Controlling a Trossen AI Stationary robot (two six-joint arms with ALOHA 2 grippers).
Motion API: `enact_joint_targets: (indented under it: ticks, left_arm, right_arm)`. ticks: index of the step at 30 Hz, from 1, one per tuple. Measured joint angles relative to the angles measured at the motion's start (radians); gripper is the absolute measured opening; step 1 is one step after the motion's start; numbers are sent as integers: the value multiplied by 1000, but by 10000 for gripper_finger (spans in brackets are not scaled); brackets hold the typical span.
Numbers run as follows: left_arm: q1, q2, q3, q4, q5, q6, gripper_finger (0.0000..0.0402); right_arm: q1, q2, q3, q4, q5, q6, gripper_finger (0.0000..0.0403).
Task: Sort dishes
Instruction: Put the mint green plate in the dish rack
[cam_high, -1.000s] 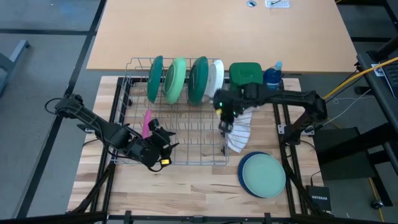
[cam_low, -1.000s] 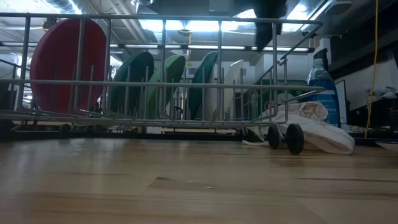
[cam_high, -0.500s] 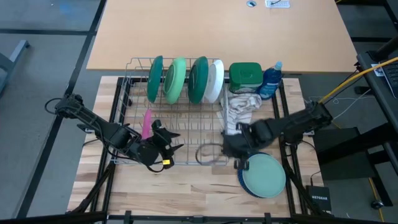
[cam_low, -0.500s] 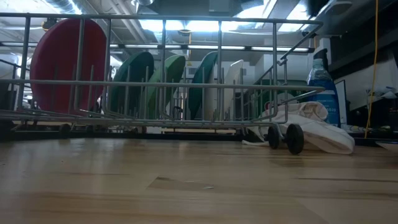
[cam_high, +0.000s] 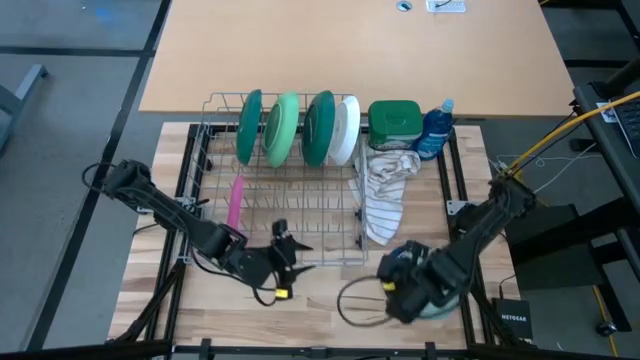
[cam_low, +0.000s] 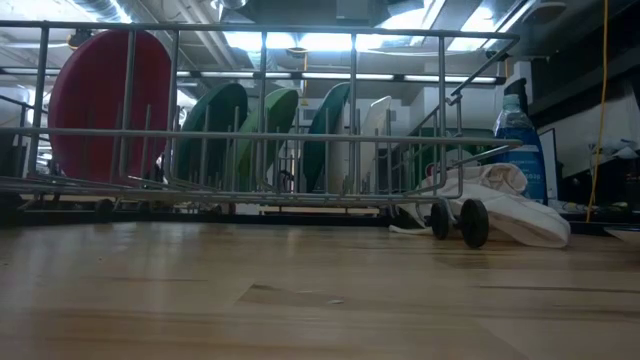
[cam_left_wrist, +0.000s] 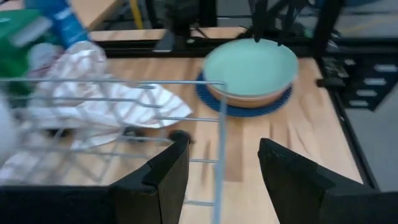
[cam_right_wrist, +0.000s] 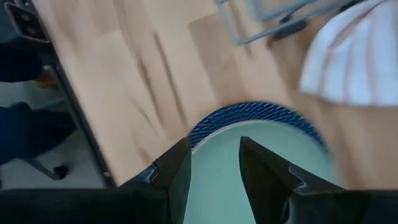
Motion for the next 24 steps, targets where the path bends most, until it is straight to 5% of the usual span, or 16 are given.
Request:
enact_joint_targets:
  ticks: [11, 24]
  left_arm:
    - [-26, 149, 0, 119, 88, 55, 184]
    - [-34, 159, 0, 161, 93, 50, 184]
  right_arm:
    - [139, 150, 0, 239, -93, 92, 138]
    - [141, 278, -1, 61, -163, 295, 138]
